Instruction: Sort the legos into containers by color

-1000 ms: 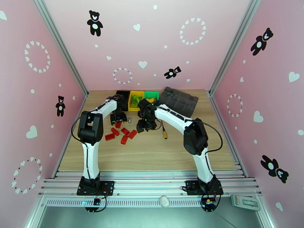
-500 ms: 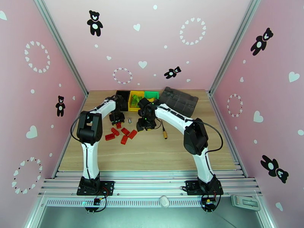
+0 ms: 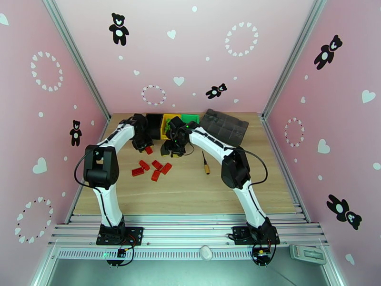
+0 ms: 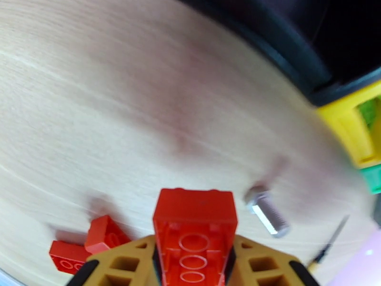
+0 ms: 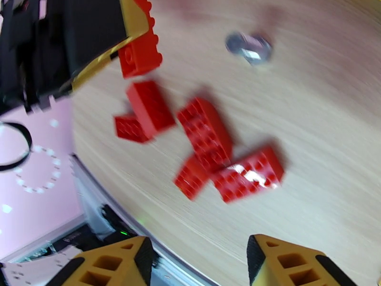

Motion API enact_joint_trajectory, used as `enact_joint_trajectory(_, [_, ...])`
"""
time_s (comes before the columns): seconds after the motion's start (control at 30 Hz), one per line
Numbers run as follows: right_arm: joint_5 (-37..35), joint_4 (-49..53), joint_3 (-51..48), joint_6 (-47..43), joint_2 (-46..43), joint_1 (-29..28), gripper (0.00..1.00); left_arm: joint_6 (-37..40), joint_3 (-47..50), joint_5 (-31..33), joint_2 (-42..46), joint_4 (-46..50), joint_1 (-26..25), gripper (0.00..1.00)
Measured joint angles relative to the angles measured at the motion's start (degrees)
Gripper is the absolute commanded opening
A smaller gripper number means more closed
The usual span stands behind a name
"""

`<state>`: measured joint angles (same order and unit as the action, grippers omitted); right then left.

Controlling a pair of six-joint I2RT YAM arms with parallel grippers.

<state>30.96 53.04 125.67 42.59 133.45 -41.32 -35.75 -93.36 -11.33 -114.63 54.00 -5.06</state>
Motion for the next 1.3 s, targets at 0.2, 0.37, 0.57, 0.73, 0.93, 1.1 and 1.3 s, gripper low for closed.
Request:
enact_joint_trajectory(0.2, [3.19, -4.26, 2.47, 4.2, 1.2, 3.52, 0.6, -4.22, -4.55, -5.64, -0.63, -1.88, 2.93, 0.38])
enact_joint_trajectory(0.37, [3.3, -5.33, 2.8, 5.01, 1.2, 5.66, 0.6, -7.89, -15.39, -8.55, -4.83, -3.74, 4.52, 0.39])
enact_joint_trajectory(0.57, [2.58, -4.26, 2.8, 4.48, 1.18, 5.92, 0.61, -12.59, -29.73, -9.53, -14.08, -4.22, 5.79, 0.47])
enact_joint_trajectory(0.73, [1.18, -2.34, 2.8, 3.21, 1.14, 5.92, 0.63, -16.09, -40.5, -10.84, -22.99, -4.02, 6.05, 0.67])
enact_joint_trajectory(0.93, [-0.07, -0.92, 1.75, 2.19, -0.04, 5.99, 0.63, -17.03, -43.63, -12.17, -25.59, -3.8, 6.05, 0.73])
enact_joint_trajectory(1.1, [-1.33, 0.55, 1.2, 0.87, -1.07, 5.99, 0.62, -15.45, -37.79, -12.11, -21.49, -3.91, 5.88, 0.75])
enact_joint_trajectory(1.3, [-3.23, 3.61, 1.18, -1.33, -1.16, 5.99, 0.6, -12.39, -21.16, -9.29, -8.48, -3.96, 4.85, 0.77])
